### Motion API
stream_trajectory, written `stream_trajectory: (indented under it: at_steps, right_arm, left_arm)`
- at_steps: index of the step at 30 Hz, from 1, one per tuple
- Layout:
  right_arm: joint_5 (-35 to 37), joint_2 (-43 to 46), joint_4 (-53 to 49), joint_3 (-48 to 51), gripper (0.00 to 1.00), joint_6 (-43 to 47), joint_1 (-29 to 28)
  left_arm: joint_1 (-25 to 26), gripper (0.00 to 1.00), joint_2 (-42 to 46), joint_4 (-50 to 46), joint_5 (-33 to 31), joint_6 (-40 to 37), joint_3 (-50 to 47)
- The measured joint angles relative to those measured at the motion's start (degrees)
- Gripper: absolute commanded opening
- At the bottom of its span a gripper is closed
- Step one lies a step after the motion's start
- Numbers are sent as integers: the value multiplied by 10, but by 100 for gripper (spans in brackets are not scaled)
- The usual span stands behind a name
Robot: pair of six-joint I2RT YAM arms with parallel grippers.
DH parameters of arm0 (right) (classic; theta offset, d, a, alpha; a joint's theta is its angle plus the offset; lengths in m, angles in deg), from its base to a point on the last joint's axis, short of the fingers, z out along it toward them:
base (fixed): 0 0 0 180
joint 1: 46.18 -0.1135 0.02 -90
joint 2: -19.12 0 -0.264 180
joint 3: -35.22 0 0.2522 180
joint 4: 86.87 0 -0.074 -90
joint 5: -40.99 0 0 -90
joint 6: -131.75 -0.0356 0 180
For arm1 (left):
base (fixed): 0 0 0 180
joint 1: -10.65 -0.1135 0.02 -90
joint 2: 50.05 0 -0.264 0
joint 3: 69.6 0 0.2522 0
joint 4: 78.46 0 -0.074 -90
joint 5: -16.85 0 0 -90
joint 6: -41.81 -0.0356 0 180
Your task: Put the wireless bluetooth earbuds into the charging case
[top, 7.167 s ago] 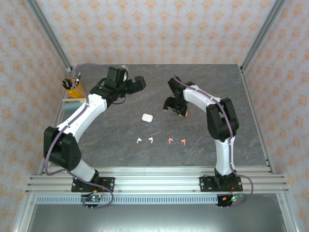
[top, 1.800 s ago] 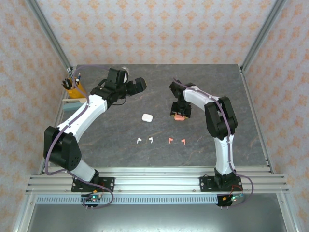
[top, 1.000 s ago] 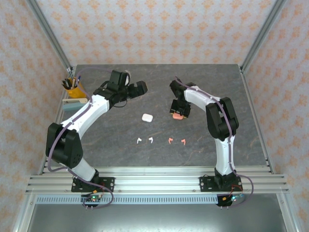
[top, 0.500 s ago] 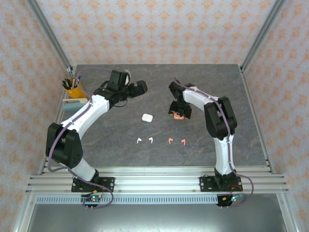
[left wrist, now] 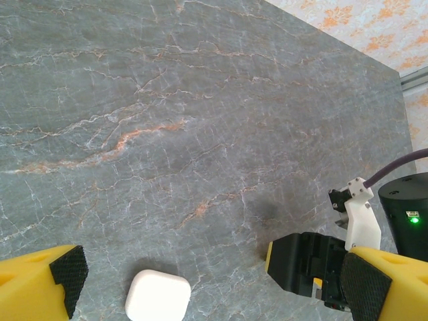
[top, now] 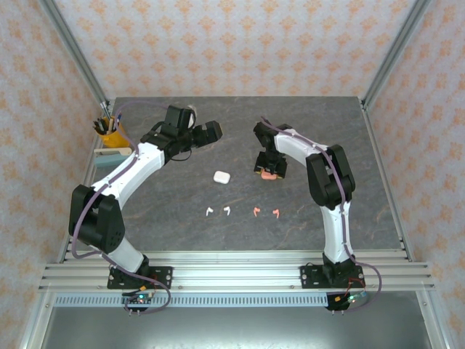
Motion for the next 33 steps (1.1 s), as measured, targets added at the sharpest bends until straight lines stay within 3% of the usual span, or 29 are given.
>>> stream_trajectory:
  at_steps: [16,33]
  right_arm:
    - [-20,9,28,7,62,-82,0]
    - [-71,15,100,15,62,-216,45]
  left_arm:
    - [17,100,-2,63,36,34,-46]
    - [89,100,-74,283,73,120,-138]
